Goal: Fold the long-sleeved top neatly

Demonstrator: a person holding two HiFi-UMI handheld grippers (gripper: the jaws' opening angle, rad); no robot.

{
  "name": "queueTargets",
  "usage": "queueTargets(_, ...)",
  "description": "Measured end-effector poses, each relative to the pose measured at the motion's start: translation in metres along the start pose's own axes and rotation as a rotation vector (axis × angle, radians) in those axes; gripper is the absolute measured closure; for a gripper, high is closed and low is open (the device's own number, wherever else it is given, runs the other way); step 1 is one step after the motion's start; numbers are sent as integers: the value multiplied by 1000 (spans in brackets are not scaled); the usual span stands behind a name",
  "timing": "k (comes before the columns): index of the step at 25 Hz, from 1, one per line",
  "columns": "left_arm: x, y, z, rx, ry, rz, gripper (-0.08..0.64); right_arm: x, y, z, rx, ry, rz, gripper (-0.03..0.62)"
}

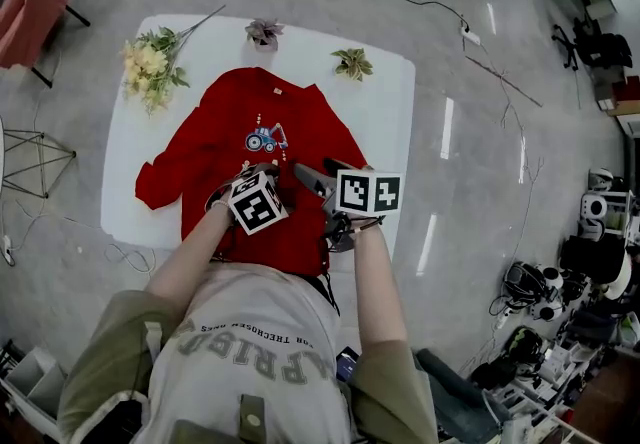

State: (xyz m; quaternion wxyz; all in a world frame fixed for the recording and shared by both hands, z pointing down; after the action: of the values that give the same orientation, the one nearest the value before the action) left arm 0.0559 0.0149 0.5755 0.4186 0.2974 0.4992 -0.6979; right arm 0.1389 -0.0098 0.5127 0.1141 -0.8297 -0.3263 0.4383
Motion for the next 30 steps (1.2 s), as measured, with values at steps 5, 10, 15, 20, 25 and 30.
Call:
queueTargets(5, 1, 5, 15, 135, 22, -72, 235, 70, -17, -53, 14, -196, -71, 253)
queueTargets(10, 7, 13, 35, 253, 126, -147, 381, 106, -62, -93, -26, -304, -38, 254)
queueTargets(15, 41, 5, 46, 316, 239, -201, 502, 105, -78, -100, -14, -271, -24, 254)
queueTargets(20, 85, -41, 53, 454, 329, -235, 511, 81, -60, -88, 140, -202, -20, 255)
queueTargets(25, 102, -93, 52, 582, 407, -218, 512, 44, -41, -61, 410, -109, 43, 255)
queueTargets(30, 102, -129, 42, 706, 451, -214, 511, 3, -32, -47, 753, -84, 180, 255)
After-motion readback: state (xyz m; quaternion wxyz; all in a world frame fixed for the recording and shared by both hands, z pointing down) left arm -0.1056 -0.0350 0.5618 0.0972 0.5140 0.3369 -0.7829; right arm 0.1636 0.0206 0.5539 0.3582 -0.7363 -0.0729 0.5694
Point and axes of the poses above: the fingertips, and each gripper's own axes: x backward along the fingers, z to its left, y out of its top, the point moved 3 cm from there along x, backward along the fingers, and after that the axes turned 7 degrees about x, right-handed, at the moved point
